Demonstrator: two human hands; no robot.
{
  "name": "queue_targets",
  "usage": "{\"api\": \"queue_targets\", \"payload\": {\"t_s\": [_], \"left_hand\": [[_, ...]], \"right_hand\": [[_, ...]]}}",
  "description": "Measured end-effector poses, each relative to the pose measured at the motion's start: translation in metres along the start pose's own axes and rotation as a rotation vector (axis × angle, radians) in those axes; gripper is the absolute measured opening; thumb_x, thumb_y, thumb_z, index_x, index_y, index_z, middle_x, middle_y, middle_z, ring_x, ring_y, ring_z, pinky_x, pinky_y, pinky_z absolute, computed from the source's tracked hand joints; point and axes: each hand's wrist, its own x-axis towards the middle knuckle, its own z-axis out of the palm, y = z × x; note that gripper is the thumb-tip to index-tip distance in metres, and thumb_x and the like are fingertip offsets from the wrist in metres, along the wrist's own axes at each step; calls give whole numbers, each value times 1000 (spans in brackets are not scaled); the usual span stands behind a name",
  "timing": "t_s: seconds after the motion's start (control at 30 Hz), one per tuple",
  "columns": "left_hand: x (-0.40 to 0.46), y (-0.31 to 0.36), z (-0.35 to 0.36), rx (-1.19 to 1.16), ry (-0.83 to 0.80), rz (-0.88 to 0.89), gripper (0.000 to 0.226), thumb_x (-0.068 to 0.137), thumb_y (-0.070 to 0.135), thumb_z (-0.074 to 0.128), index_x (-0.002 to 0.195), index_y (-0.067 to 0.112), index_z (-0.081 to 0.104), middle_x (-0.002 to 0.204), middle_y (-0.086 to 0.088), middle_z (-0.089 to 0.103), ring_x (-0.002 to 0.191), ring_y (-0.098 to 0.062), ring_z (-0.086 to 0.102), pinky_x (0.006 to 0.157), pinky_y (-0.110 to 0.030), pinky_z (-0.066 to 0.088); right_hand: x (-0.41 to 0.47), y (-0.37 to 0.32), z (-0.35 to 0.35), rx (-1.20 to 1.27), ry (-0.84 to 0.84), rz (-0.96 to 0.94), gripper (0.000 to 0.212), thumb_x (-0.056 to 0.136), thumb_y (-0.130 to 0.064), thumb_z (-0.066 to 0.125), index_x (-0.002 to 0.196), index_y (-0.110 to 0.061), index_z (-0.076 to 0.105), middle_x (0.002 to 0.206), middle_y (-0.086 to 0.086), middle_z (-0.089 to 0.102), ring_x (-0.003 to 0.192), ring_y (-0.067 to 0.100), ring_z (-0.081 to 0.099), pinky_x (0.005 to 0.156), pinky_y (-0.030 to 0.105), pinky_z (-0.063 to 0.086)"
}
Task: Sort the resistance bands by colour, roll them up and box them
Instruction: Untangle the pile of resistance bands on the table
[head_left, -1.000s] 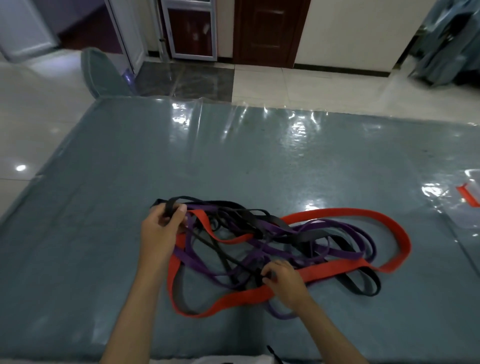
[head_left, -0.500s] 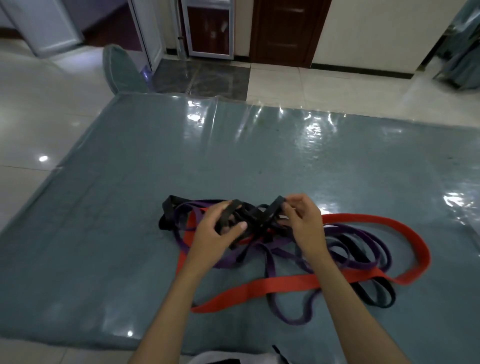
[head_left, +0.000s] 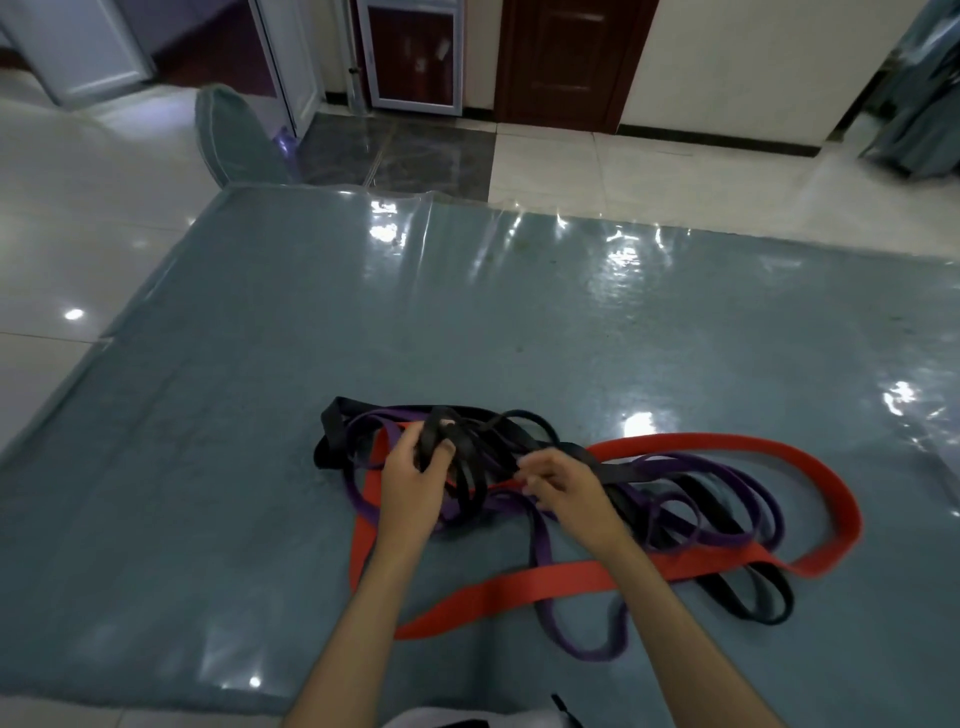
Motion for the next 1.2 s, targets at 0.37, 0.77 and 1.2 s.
{"api": "queue_targets", "payload": {"t_s": [0.37, 0.77, 1.2], "left_hand": [[-24, -38, 16, 744, -718, 233, 47, 92, 35, 72, 137, 27, 62, 136, 8, 55, 126, -16, 54, 105, -38, 48], [-14, -79, -11, 498, -202, 93, 8, 94, 20, 72, 100, 25, 73, 108, 7, 66, 105, -12, 64, 98, -34, 50], [-7, -150, -71, 598, 121, -483, 64, 71, 32, 82, 129, 15, 57, 119, -15, 67, 113, -39, 65, 98, -50, 53]], "right_hand": [[-20, 2, 30, 644, -209, 532, 50, 97, -57, 61, 124, -17, 70, 122, 14, 74, 115, 34, 70, 95, 56, 56], [-24, -3, 0, 834, 360, 376, 15, 96, 5, 59, 107, -5, 64, 107, 27, 71, 92, 31, 72, 74, 44, 65], [-9, -81, -20, 1171, 177, 175, 26, 103, -12, 50, 124, -19, 62, 78, 4, 64, 62, 10, 64, 47, 20, 51]]}}
